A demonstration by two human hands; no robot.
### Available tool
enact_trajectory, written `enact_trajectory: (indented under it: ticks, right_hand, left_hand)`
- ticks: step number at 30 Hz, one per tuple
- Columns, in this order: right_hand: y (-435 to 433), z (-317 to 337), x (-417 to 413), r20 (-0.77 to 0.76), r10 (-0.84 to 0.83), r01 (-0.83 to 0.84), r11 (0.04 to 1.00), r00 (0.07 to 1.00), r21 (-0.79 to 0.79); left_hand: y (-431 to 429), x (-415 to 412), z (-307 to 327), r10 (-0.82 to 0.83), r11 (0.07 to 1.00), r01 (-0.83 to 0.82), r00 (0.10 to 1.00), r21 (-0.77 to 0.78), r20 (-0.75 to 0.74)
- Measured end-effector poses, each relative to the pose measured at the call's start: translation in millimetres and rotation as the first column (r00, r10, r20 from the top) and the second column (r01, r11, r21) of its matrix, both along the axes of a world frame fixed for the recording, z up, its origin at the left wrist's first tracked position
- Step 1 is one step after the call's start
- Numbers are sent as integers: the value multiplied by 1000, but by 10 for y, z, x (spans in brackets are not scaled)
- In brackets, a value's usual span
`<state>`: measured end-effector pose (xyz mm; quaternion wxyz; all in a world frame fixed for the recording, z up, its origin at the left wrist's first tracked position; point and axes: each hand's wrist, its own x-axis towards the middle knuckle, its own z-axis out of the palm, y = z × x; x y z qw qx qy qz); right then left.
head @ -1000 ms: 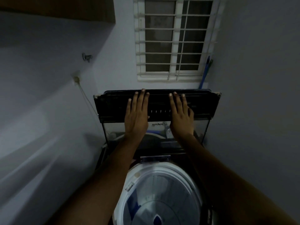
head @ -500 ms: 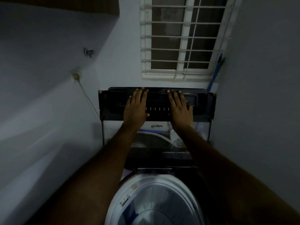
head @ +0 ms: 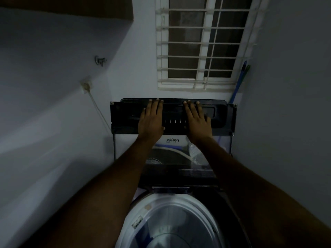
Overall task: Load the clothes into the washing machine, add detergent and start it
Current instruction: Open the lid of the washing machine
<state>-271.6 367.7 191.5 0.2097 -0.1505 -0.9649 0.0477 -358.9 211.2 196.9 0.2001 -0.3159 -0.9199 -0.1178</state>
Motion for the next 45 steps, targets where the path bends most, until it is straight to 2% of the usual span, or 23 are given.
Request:
enact_trajectory:
  ticks: [7,12,20,26,32,45]
  right_hand:
    - [-170,-56,395,-117,69,-67,997,991,26]
    - [-439,-202,788,-187,97,-103,994,978,-22]
    - [-800,-405,1437,-153,87,-96,994,984,-55]
    - [-1076,-417,2040,-152,57,-66,997,987,-51]
    - [-1343,-416,2722,-129,19,-20,1000,991,-7]
    - [-1523,-470,4038,-130,-60,61,998,990,3]
  left_hand:
    - [-142,626,-143,-59,990,61,998,125,-25]
    - [-364,1045,-290,3,981,-5,1000,194,11]
    - [-777,1671,-451,-39,989,36,999,141,18]
    - [-1062,2217,-487,-54,992,62,995,109,-79]
    - [-1349,2790,-553,-87,993,95,990,71,-115]
    - [-1482,3924,-562,-175,977,190,975,96,-140]
